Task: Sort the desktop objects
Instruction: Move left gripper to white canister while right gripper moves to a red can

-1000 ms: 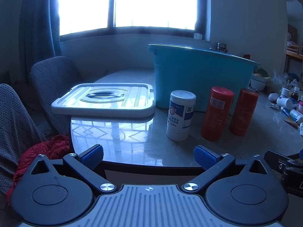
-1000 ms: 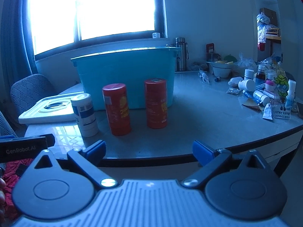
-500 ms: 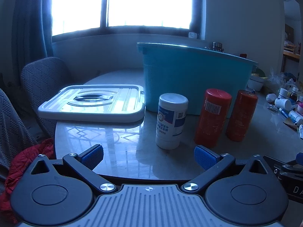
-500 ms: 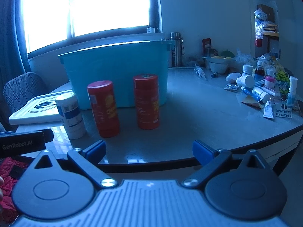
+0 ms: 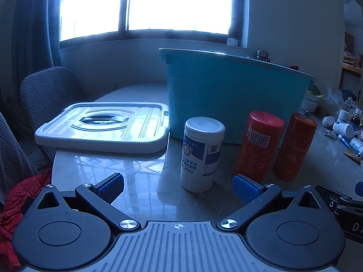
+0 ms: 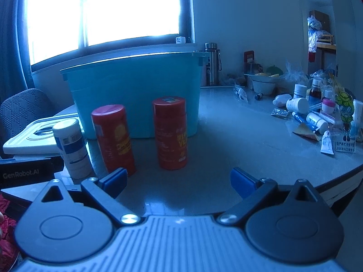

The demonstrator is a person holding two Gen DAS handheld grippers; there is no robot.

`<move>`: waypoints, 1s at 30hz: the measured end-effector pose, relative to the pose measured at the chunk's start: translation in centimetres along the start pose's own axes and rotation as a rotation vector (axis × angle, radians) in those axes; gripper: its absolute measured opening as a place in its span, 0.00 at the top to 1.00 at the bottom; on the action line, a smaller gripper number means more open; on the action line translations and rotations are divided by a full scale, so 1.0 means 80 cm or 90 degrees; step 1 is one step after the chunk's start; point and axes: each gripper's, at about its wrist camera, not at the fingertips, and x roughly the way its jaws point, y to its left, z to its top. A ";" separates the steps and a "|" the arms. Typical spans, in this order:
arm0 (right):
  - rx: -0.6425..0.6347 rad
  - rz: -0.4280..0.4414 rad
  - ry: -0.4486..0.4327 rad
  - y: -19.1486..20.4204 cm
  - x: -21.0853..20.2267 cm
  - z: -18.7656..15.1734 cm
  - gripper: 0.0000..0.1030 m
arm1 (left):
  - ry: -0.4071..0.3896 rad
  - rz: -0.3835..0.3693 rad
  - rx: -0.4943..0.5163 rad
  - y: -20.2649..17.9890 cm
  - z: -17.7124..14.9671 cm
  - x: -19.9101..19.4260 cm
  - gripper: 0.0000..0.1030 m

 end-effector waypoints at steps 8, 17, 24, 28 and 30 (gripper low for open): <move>0.008 -0.006 0.004 -0.005 0.023 0.007 0.05 | 0.011 0.000 -0.005 -0.006 0.006 0.024 0.00; 0.010 -0.003 0.007 -0.005 0.048 0.013 0.05 | 0.013 -0.001 0.000 -0.009 0.012 0.048 0.00; 0.001 0.001 0.005 0.001 0.073 0.022 0.07 | 0.021 -0.003 0.001 -0.010 0.012 0.068 0.00; 0.001 0.002 0.003 0.004 0.097 0.031 0.07 | 0.019 -0.007 0.000 -0.013 0.015 0.080 0.02; -0.003 0.009 0.007 0.007 0.111 0.034 0.07 | 0.017 -0.011 0.000 -0.014 0.018 0.086 0.02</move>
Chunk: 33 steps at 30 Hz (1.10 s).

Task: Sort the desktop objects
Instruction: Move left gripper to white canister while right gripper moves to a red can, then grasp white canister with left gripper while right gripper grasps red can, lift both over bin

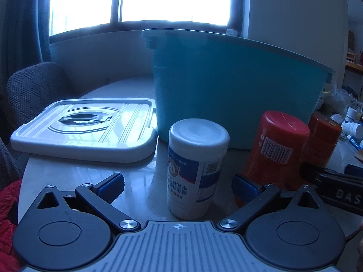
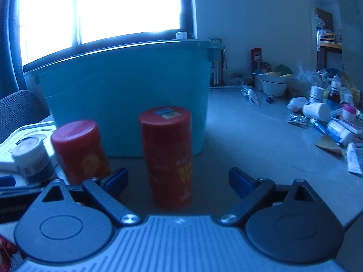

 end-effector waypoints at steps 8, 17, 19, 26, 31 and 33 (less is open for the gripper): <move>-0.003 0.001 0.017 0.006 0.013 0.007 0.53 | 0.006 -0.033 0.014 0.003 0.008 0.009 0.53; 0.004 -0.013 0.035 0.004 -0.023 0.005 0.53 | -0.001 -0.040 0.019 0.007 0.022 -0.025 0.53; 0.006 -0.012 0.033 0.004 -0.038 0.005 0.53 | 0.005 -0.039 0.022 0.009 0.023 -0.034 0.53; -0.002 -0.009 0.022 0.002 -0.093 0.004 0.53 | 0.009 -0.037 0.004 0.009 0.013 -0.090 0.53; -0.004 0.000 0.012 0.001 -0.132 0.012 0.53 | 0.002 -0.044 0.003 0.010 0.016 -0.132 0.53; -0.002 0.002 0.005 0.000 -0.144 0.020 0.53 | -0.003 -0.045 0.001 0.011 0.021 -0.149 0.53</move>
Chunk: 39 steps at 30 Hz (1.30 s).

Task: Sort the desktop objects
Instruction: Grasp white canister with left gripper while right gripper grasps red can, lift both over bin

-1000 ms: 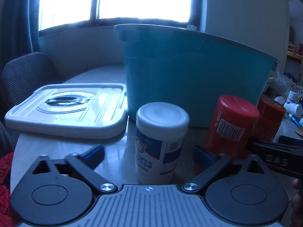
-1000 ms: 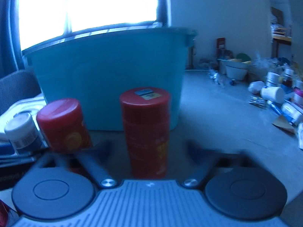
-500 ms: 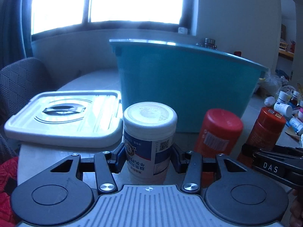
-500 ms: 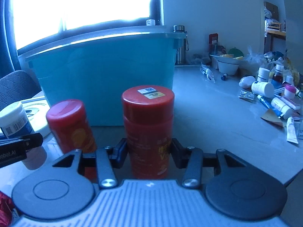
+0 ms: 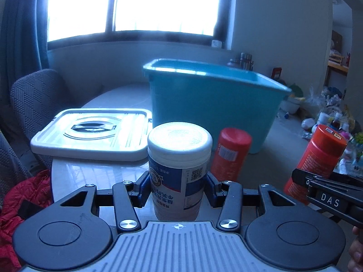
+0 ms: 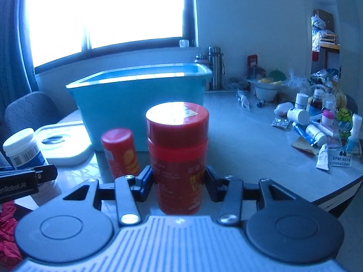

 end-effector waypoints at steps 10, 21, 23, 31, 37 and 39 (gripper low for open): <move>-0.008 0.006 -0.044 -0.002 -0.040 0.053 0.53 | -0.034 -0.009 -0.011 -0.004 0.059 -0.046 0.53; 0.003 0.017 -0.056 -0.002 -0.043 0.103 0.53 | -0.049 -0.015 0.009 -0.018 0.119 -0.054 0.53; -0.004 0.015 -0.059 0.000 -0.039 0.110 0.53 | -0.049 -0.015 0.016 -0.021 0.129 -0.052 0.53; -0.006 0.009 -0.068 -0.009 -0.010 0.149 0.53 | -0.057 -0.019 0.020 -0.034 0.176 -0.023 0.53; -0.011 0.006 -0.081 -0.011 0.026 0.183 0.53 | -0.063 -0.026 0.017 -0.039 0.216 0.019 0.53; -0.008 0.006 -0.083 -0.010 0.041 0.195 0.53 | -0.062 -0.027 0.018 -0.040 0.231 0.035 0.53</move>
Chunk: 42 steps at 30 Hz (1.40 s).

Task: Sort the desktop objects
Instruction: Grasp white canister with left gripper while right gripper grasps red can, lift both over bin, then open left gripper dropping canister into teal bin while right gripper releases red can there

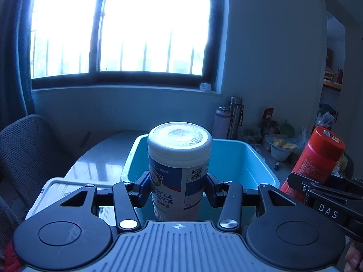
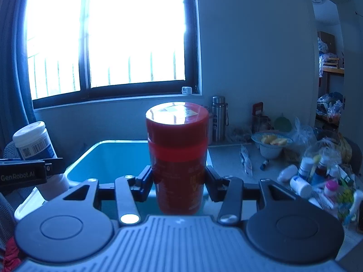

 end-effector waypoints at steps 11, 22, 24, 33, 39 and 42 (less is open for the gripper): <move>0.009 -0.014 0.026 0.021 0.105 0.027 0.53 | 0.039 -0.024 0.009 0.003 0.046 0.125 0.53; 0.005 -0.019 0.115 0.041 0.200 -0.014 0.53 | 0.123 -0.038 0.020 0.012 0.018 0.238 0.53; 0.001 -0.020 0.131 0.044 0.206 -0.020 0.53 | 0.140 -0.035 0.014 0.017 0.013 0.249 0.51; 0.022 -0.037 0.122 0.047 0.202 -0.011 0.25 | 0.143 -0.015 -0.039 0.036 0.008 0.257 0.08; 0.020 -0.034 0.110 0.047 0.190 -0.006 0.25 | 0.134 -0.010 -0.025 0.032 0.007 0.243 0.08; 0.023 -0.034 0.099 0.042 0.183 -0.004 0.25 | 0.127 -0.012 -0.023 0.029 0.009 0.233 0.08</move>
